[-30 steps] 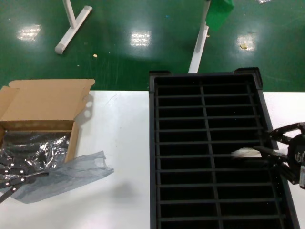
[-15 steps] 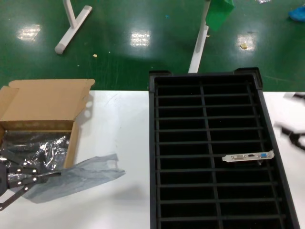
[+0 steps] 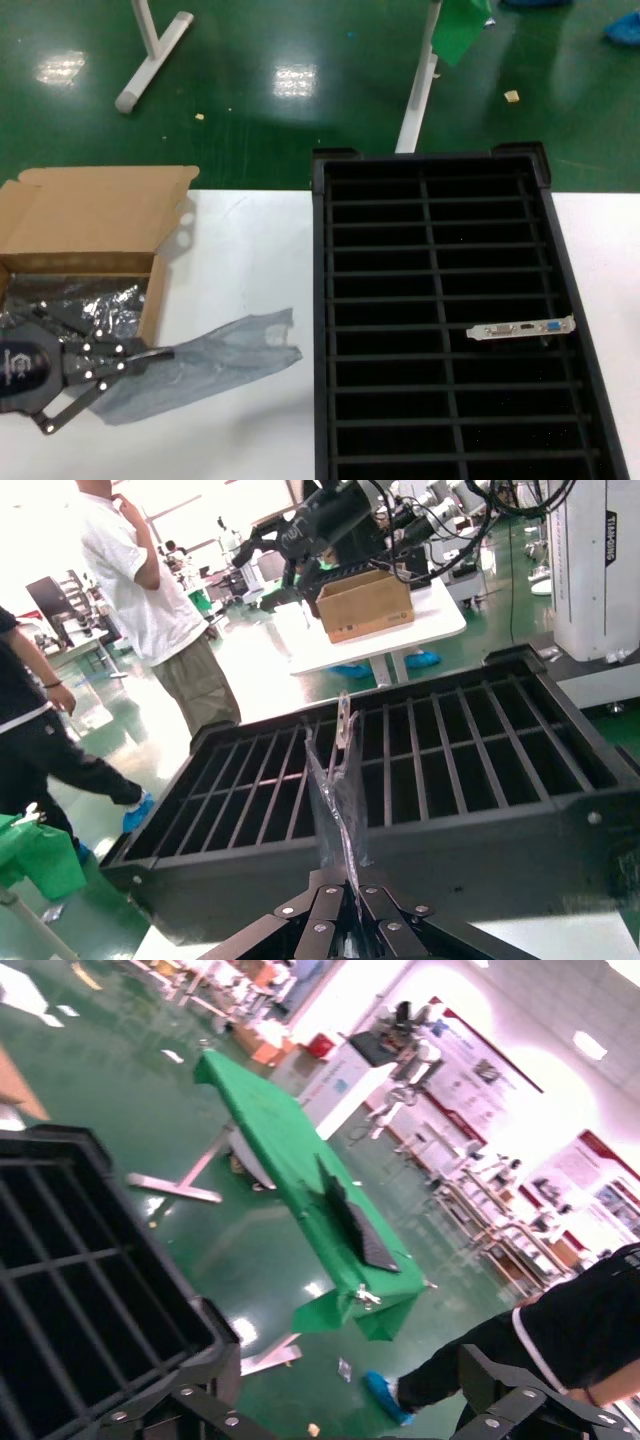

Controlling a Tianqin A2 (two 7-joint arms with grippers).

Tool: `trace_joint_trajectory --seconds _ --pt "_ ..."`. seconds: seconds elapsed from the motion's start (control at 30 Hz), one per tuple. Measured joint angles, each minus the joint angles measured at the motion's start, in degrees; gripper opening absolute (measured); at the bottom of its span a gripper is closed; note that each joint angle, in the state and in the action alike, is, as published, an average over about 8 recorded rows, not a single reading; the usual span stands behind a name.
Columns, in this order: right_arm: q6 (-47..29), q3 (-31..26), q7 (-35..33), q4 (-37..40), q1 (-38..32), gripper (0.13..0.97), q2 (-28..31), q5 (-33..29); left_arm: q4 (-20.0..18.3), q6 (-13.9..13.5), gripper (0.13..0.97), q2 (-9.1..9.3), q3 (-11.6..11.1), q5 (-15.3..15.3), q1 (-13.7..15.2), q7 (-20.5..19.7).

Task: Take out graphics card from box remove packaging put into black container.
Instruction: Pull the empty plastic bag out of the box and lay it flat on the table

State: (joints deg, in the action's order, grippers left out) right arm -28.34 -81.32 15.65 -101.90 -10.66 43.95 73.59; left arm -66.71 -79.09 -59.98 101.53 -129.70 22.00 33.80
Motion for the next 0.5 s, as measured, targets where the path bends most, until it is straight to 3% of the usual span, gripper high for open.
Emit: trace_joint_trajectory --seconds 0.23,0.5 --pt "-0.2 -0.8 -0.1 -0.9 0.5 0.778 1.1 -0.4 -6.6 4.6 0.142 1.34 -4.4 1.9 -4.0 -4.2" --pt "-0.1 -0.9 0.0 -0.9 0.6 0.891 1.2 -0.4 -8.1 6.2 0.152 2.2 -5.7 2.5 -4.9 -4.9"
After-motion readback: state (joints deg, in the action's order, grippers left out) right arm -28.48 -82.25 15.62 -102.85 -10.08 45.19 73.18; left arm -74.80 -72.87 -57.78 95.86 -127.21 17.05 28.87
